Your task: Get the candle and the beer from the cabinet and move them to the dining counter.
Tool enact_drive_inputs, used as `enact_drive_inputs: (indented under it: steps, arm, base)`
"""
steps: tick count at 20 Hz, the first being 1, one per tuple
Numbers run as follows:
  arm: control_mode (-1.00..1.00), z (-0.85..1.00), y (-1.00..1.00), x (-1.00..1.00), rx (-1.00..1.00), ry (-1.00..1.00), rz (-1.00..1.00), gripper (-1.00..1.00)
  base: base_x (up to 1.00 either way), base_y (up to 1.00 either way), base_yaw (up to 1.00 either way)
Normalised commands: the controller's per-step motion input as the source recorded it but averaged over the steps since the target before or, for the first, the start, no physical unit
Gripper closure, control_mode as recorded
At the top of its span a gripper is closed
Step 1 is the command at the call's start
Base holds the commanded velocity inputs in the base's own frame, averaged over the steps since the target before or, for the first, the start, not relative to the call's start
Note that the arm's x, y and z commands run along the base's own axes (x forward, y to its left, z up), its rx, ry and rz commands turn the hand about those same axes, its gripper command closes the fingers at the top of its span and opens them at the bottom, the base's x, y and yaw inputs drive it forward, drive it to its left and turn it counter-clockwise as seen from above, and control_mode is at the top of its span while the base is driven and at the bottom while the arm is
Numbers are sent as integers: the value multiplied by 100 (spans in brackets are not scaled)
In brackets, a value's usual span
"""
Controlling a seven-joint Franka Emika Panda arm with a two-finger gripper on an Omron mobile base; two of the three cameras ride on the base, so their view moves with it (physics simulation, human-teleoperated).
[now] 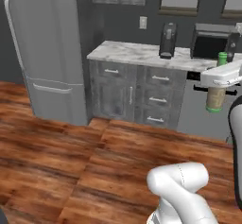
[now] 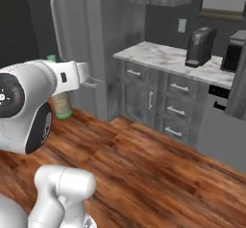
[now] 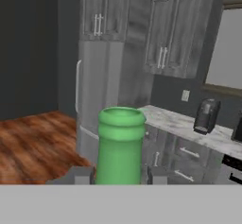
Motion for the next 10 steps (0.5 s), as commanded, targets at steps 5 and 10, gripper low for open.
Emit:
enact_drive_inputs:
  steps: [5,10]
  arm:
    - [100,0,0,0,0,0,0,100]
    - [100,0,0,0,0,0,0,100]
  base:
    - [100,25,36]
    - [100,33,41]
